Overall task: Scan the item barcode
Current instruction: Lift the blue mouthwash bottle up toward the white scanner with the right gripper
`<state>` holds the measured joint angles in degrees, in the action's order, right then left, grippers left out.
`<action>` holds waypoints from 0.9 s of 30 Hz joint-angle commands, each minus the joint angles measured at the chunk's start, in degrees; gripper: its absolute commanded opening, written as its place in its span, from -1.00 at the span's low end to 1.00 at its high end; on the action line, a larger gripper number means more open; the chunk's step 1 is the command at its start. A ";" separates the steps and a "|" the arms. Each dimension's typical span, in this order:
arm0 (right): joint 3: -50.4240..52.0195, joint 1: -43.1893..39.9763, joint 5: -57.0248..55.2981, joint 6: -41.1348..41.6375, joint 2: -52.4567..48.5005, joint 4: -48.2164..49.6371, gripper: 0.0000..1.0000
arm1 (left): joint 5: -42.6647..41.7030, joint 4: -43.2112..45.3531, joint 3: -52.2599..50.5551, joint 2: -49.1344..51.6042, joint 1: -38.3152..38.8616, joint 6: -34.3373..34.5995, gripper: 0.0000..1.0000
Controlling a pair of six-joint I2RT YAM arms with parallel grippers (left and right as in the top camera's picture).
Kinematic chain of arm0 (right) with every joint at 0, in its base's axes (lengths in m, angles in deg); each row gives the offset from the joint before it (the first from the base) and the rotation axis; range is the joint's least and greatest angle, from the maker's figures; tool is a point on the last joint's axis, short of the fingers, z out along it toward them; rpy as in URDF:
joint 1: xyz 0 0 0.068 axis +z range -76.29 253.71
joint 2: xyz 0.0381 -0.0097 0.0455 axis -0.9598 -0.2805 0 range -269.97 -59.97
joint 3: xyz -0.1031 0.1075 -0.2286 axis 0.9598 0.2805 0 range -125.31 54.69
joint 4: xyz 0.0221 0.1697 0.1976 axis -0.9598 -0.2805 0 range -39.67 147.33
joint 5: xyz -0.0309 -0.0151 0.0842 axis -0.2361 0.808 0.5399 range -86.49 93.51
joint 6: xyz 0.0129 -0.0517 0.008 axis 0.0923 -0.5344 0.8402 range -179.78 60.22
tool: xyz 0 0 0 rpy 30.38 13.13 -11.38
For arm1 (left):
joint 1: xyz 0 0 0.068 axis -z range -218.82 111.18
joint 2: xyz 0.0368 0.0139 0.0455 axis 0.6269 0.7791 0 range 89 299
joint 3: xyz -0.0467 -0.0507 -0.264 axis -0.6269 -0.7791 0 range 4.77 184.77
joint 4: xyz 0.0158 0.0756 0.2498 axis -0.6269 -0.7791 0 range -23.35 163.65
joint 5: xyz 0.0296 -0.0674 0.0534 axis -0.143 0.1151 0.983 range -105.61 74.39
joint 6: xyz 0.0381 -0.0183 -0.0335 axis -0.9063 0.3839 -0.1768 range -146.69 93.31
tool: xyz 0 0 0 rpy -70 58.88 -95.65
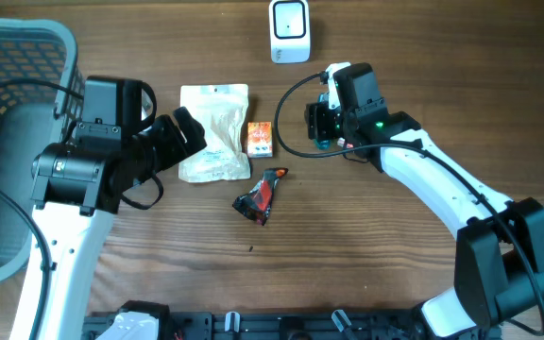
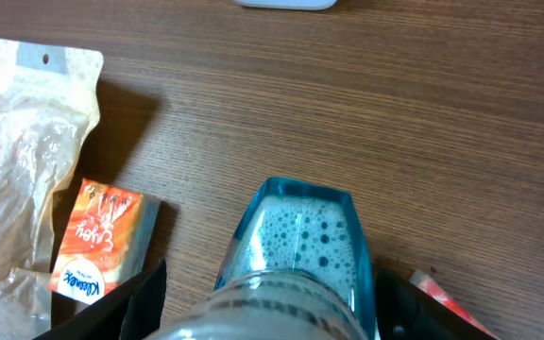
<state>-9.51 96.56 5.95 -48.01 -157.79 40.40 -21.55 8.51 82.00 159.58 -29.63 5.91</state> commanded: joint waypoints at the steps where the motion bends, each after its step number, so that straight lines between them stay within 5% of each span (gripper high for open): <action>1: 0.22 0.17 -4.04 2.05 -0.22 0.39 0.27 | -0.66 0.13 0.50 -0.09 -0.31 -0.85 1.00; 15: 0.22 0.17 -2.80 3.43 -2.91 2.64 0.08 | -0.66 0.13 0.50 -0.09 -0.31 -0.87 1.00; 19: -0.09 0.17 -2.80 3.93 -2.84 3.82 -0.16 | -0.66 0.13 0.50 -0.09 -0.31 -0.85 1.00; 27: -2.73 0.11 -2.80 6.88 -2.32 3.96 -0.32 | -0.66 0.13 0.50 -0.09 -0.31 -0.85 1.00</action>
<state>-9.65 96.56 3.04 -43.51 -159.54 43.88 -21.55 8.51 82.00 159.58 -29.63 5.91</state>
